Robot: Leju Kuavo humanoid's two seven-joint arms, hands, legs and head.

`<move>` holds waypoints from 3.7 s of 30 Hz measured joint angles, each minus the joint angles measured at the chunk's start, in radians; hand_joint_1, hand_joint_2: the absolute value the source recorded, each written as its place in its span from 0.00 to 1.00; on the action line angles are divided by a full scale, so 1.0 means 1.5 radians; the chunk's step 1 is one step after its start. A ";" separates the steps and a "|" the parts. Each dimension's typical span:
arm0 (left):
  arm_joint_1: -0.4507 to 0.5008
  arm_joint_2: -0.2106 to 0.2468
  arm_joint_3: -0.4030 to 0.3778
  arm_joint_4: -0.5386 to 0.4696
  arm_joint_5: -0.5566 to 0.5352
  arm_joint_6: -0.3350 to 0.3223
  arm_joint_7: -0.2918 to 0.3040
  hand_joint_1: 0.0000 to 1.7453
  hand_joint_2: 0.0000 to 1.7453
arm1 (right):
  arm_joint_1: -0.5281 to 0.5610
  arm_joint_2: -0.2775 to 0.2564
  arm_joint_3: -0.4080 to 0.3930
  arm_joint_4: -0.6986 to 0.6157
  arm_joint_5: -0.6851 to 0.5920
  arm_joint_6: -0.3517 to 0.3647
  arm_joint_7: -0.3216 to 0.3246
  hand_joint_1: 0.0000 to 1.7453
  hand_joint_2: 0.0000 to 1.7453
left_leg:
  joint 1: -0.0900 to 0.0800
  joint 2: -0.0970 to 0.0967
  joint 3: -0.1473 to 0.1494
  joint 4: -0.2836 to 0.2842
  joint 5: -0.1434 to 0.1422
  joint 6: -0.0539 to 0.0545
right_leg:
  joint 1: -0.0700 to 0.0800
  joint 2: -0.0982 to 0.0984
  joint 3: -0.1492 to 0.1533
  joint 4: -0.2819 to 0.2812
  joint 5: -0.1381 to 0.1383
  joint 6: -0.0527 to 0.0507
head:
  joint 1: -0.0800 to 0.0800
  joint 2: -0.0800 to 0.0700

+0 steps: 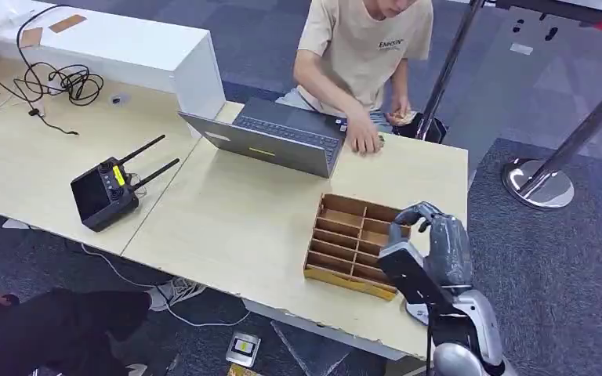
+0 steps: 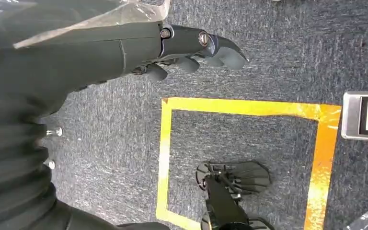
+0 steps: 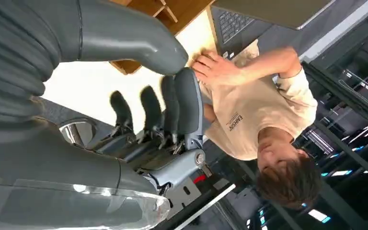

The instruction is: Pass the card to the sensor for recognition and then transmit it.

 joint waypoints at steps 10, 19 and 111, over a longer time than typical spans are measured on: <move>0.000 0.000 0.001 0.000 0.000 -0.002 -0.004 0.00 1.00 | 0.000 -0.004 0.004 0.010 0.012 0.000 0.011 0.85 1.00 | 0.000 0.000 0.000 0.000 0.000 0.000 | 0.000 0.000 0.000 0.000 0.000 0.000 | 0.000 0.000; 0.000 0.000 0.001 0.000 0.000 -0.002 -0.005 0.00 1.00 | 0.000 -0.004 0.004 0.018 0.015 0.000 0.011 0.86 1.00 | 0.000 0.000 0.000 0.000 0.000 0.000 | 0.000 0.000 0.000 0.000 0.000 0.000 | 0.000 0.000; -0.006 0.000 0.000 0.000 -0.016 -0.005 0.008 0.00 1.00 | -0.003 -0.012 0.025 0.140 0.036 0.006 0.026 0.64 1.00 | 0.000 0.000 0.000 0.000 0.000 0.000 | 0.000 0.000 0.000 0.000 0.000 0.000 | 0.000 0.000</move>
